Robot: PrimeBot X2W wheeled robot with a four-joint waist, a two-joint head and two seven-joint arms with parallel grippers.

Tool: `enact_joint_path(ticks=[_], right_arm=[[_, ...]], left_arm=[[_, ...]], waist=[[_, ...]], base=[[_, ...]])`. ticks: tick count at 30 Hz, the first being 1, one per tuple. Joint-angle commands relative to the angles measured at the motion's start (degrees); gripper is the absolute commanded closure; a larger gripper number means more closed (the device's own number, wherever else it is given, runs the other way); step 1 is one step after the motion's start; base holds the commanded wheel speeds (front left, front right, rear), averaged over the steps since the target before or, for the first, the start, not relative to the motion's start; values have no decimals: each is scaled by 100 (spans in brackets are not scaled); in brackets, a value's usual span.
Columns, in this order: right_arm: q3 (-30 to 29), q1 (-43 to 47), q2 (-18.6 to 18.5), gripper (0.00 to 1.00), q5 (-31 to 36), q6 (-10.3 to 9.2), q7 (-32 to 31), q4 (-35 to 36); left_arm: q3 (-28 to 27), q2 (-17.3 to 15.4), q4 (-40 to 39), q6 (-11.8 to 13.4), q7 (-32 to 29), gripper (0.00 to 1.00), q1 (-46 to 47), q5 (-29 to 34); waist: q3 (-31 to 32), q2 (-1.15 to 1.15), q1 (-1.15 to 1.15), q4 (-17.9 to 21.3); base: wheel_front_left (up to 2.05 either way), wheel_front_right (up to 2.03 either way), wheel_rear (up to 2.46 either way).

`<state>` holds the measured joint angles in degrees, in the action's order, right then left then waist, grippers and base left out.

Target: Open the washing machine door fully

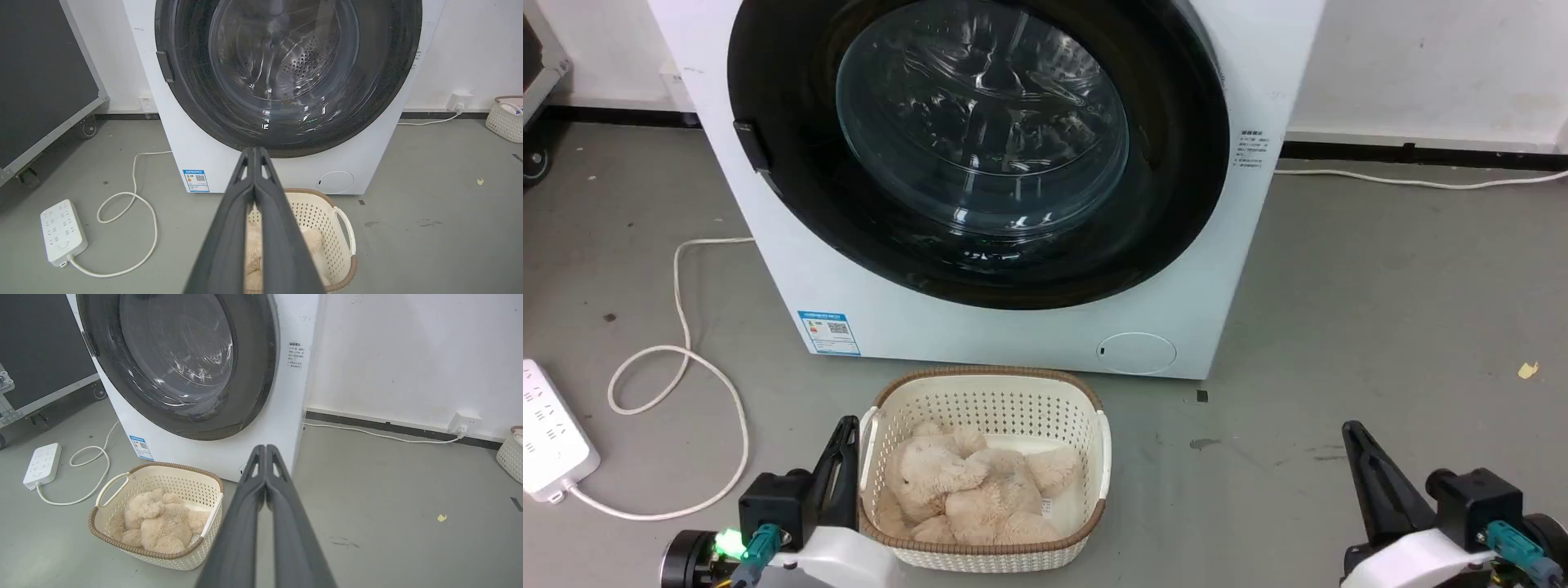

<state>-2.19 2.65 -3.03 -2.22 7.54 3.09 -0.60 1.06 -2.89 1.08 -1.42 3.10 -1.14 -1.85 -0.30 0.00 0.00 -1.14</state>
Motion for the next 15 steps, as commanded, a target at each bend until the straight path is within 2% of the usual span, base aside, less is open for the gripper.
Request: enact_joint_path(ticks=[1, 15], right_arm=[[32, -134, 12, 100, 47, -4, -27, 35], [141, -210, 14, 100, 149, -5, -191, 50]], left_arm=[[-19, 0, -33, 33, -29, 100, 74, 57], [-70, 1, -77, 96, -193, 100, 97, 132]], waist=[[2, 0, 0, 7], [19, 0, 0, 69]], base=[[0, 0, 0], [0, 0, 0]])
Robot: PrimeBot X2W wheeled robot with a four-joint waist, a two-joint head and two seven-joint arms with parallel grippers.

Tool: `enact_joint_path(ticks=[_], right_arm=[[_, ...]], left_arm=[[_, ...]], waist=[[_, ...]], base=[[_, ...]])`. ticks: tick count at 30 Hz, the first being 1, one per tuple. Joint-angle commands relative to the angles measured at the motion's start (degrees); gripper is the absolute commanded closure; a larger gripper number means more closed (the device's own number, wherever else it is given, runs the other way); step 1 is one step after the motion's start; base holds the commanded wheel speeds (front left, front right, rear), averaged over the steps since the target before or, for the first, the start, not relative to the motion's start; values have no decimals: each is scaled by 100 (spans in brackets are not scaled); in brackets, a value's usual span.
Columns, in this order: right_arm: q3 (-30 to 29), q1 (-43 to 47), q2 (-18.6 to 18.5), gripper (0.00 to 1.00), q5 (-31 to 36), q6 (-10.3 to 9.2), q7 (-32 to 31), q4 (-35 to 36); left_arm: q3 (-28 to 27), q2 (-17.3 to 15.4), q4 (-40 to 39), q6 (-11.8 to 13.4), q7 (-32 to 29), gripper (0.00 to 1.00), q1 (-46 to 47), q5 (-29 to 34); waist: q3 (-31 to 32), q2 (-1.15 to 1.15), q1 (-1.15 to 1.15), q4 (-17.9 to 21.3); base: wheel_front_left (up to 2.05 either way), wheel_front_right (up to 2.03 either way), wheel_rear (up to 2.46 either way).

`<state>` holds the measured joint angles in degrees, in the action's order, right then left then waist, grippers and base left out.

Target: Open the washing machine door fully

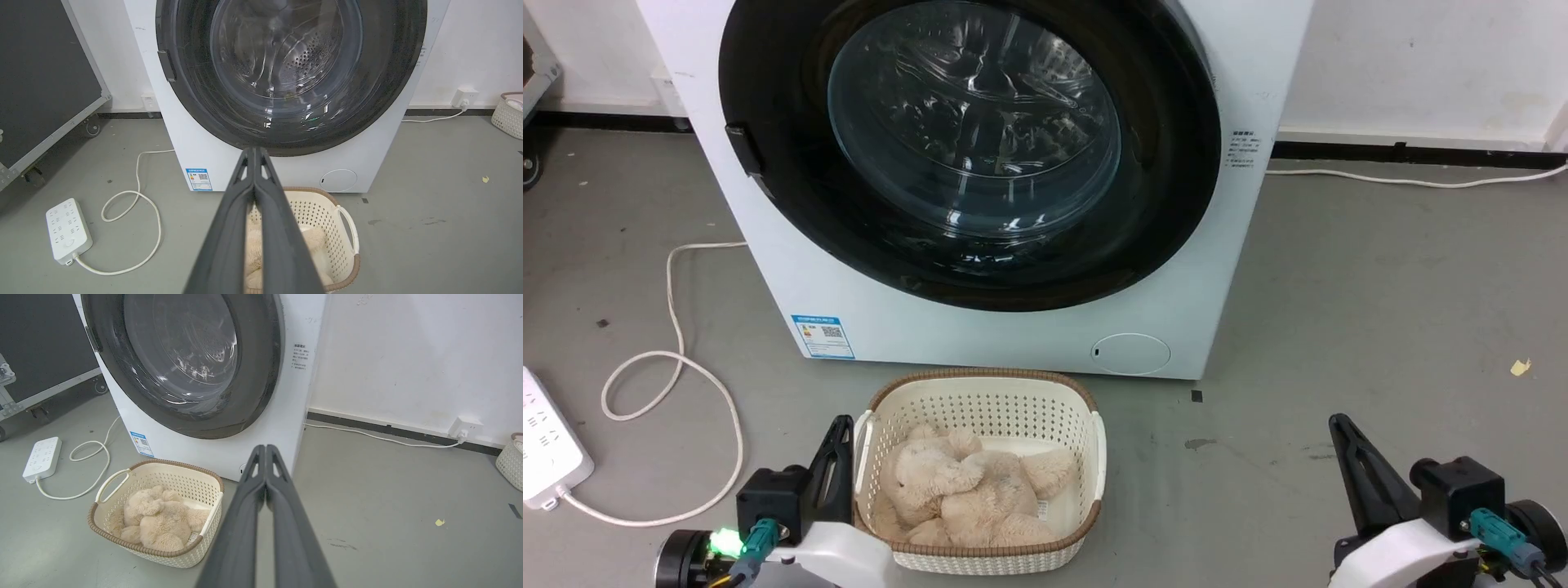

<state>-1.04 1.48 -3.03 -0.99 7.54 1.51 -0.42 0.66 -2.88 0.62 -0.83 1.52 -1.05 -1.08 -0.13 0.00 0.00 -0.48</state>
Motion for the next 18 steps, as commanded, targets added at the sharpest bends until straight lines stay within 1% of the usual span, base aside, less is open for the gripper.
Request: enact_joint_path(ticks=[1, 18], right_arm=[[33, -99, 14, 100, 33, -5, -45, 33], [104, -148, 15, 100, 99, -5, -151, 42]], left_arm=[[-34, 0, -34, 42, -46, 100, 90, 60], [-66, 1, -62, 83, -152, 100, 105, 108]], waist=[[2, 0, 0, 8], [13, 0, 0, 48]], base=[[0, 0, 0], [0, 0, 0]])
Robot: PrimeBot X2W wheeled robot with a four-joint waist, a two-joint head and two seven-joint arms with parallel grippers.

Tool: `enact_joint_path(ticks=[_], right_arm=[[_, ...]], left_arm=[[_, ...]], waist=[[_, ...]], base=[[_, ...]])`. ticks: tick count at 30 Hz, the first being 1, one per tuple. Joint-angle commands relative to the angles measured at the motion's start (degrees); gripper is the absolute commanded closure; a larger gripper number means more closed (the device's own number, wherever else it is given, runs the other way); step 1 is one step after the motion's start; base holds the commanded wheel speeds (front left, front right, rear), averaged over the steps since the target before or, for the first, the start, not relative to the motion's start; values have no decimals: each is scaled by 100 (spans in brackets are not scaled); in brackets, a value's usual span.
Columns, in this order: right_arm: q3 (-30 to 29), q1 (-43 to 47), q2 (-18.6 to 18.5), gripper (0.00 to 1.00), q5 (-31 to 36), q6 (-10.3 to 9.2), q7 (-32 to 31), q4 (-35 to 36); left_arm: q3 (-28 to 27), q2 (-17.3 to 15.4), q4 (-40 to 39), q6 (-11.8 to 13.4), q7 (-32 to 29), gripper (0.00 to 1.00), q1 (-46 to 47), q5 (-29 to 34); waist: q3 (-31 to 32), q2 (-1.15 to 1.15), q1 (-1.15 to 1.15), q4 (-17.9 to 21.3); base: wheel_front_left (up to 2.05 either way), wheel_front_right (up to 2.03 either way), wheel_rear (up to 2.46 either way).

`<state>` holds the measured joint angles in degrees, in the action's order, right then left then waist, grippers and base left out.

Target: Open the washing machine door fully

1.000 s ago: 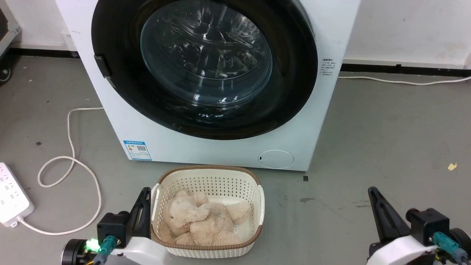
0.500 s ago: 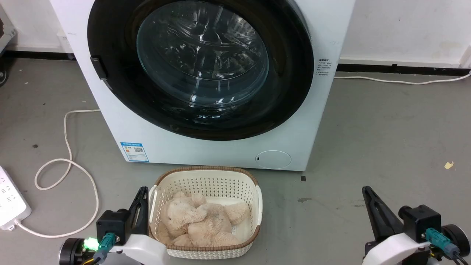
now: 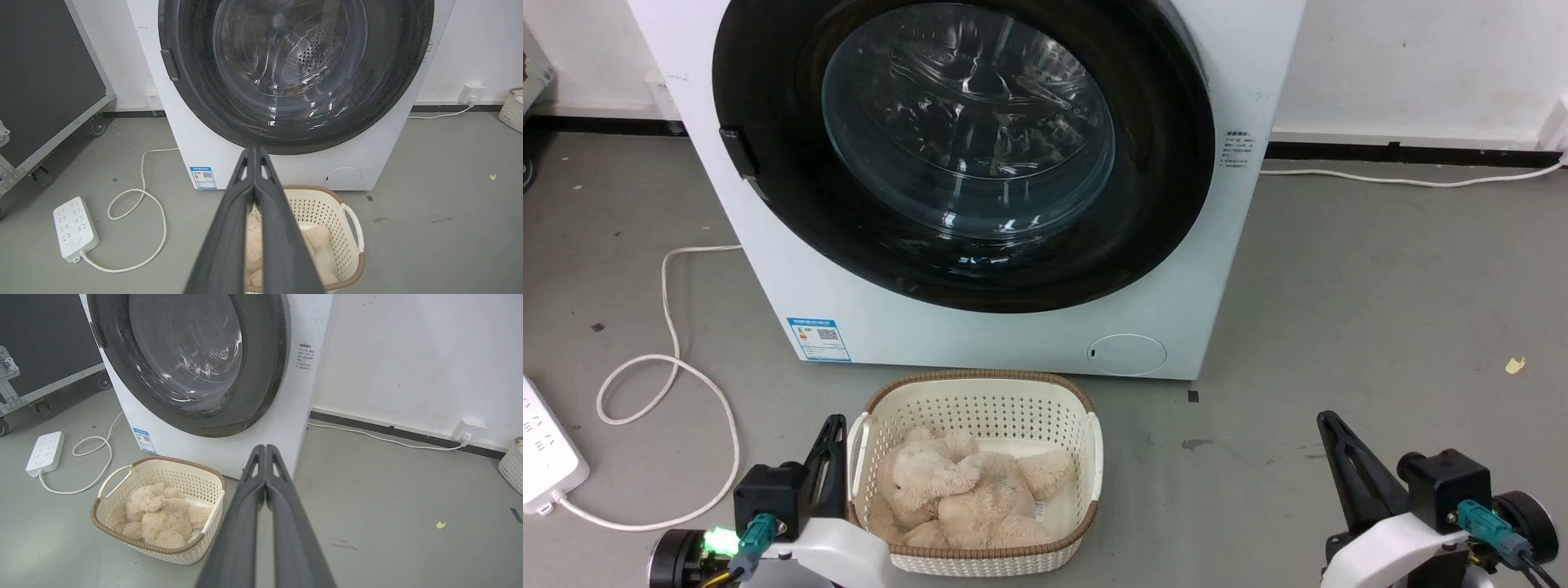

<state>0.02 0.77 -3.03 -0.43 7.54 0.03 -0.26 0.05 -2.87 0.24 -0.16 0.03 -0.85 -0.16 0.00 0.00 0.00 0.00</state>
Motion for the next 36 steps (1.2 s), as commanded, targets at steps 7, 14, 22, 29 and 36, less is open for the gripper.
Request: enact_joint_path(ticks=[7, 14, 22, 29, 36], right_arm=[[-2, -77, 15, 100, 43, -5, -3, 26], [-2, -77, 15, 100, 43, -5, -3, 26], [-2, -77, 15, 100, 43, -5, -3, 26], [-2, -77, 15, 100, 43, -5, -3, 26], [-1, -5, 0, 100, -4, 1, 2, -4]], left_arm=[[-5, 0, -24, 16, -3, 100, 85, 16], [-5, 0, -24, 16, -3, 100, 85, 16], [-5, 0, -24, 16, -3, 100, 85, 16], [-5, 0, -24, 16, -3, 100, 85, 16], [0, 0, 2, 0, 3, 100, -5, -2]], waist=[[0, 0, 0, 0], [0, 0, 0, 0], [0, 0, 0, 0], [0, 0, 0, 0], [0, 0, 0, 0]], base=[[0, 0, 0], [0, 0, 0], [0, 0, 0], [0, 0, 0], [0, 0, 0]])
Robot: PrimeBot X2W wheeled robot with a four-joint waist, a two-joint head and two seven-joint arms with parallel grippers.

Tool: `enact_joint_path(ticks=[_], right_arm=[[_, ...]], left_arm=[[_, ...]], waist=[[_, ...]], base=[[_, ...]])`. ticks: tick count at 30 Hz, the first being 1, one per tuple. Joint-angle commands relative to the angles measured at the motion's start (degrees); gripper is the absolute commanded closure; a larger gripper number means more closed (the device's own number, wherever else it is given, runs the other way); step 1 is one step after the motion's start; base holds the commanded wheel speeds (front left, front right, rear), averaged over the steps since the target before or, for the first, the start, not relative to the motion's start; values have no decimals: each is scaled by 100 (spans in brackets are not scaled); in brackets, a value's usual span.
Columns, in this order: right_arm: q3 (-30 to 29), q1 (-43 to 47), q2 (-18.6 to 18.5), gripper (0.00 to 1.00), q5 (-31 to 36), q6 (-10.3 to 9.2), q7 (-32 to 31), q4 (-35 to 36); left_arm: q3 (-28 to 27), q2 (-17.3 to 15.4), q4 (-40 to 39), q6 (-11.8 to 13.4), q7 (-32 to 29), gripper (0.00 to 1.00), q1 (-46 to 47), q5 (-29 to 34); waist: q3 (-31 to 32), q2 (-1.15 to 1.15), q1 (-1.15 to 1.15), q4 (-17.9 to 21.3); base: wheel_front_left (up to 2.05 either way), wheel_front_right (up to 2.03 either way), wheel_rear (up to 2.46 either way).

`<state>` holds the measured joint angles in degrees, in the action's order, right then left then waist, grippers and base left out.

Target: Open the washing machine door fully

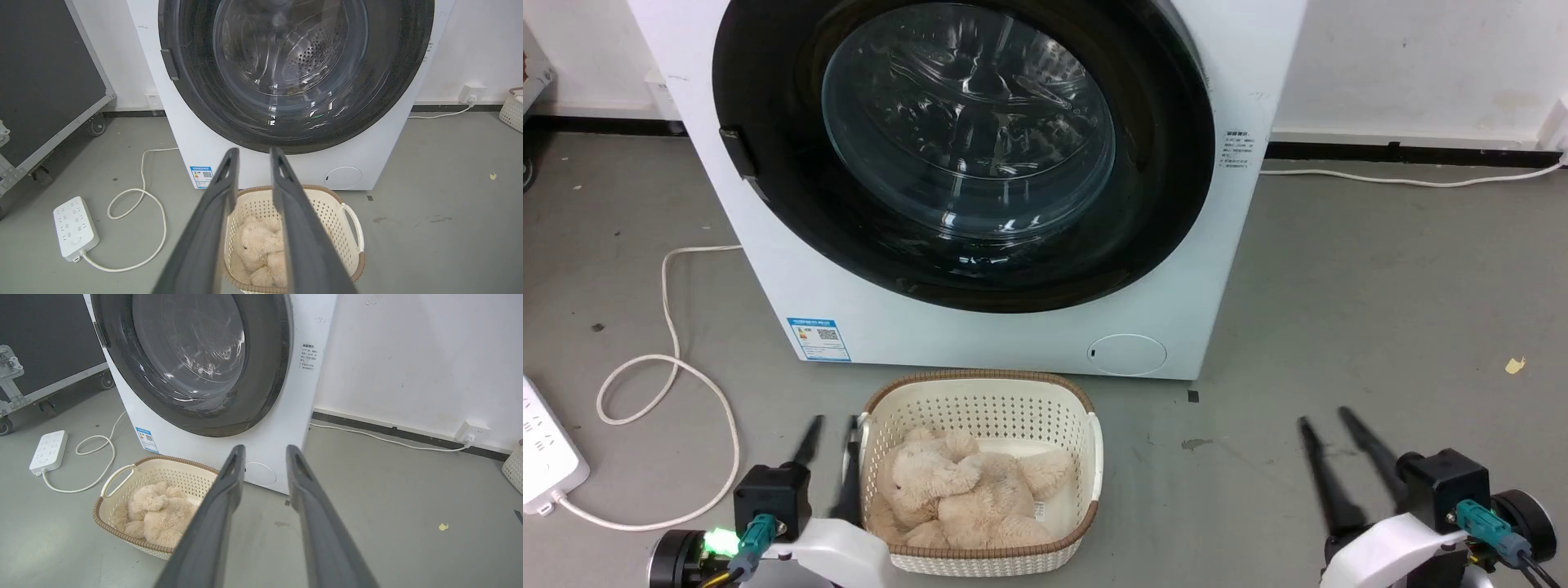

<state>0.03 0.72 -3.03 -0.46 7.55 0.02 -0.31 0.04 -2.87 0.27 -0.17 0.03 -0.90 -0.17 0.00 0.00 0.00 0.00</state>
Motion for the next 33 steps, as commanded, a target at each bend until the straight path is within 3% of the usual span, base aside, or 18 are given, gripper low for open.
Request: enact_joint_path(ticks=[1, 19, 30, 32, 33], right_arm=[[-3, 3, 0, 0, -6, 0, 7, 2], [6, 23, -3, 0, 96, -1, 206, 69], [125, -258, -236, 0, 127, -2, 205, 108], [161, -345, -300, 100, 85, -2, 188, 113], [171, -396, -326, 100, 49, -2, 177, 114]], left_arm=[[2, 0, -3, 2, 7, 0, -2, -4], [96, 0, -126, 78, 222, 0, -58, -77], [202, 0, -218, 107, 354, 0, 36, -124], [216, 0, -238, 113, 378, 0, 64, -136], [223, 0, -248, 116, 390, 0, 78, -142]], waist=[[0, 0, 0, 0], [-99, 0, 0, -2], [-400, 0, 0, -83], [-465, 0, 0, -102], [-497, 0, 0, -111]], base=[[0, 0, 0], [0, 0, 0], [0, 0, 0], [0, 0, 0], [0, 0, 0]])
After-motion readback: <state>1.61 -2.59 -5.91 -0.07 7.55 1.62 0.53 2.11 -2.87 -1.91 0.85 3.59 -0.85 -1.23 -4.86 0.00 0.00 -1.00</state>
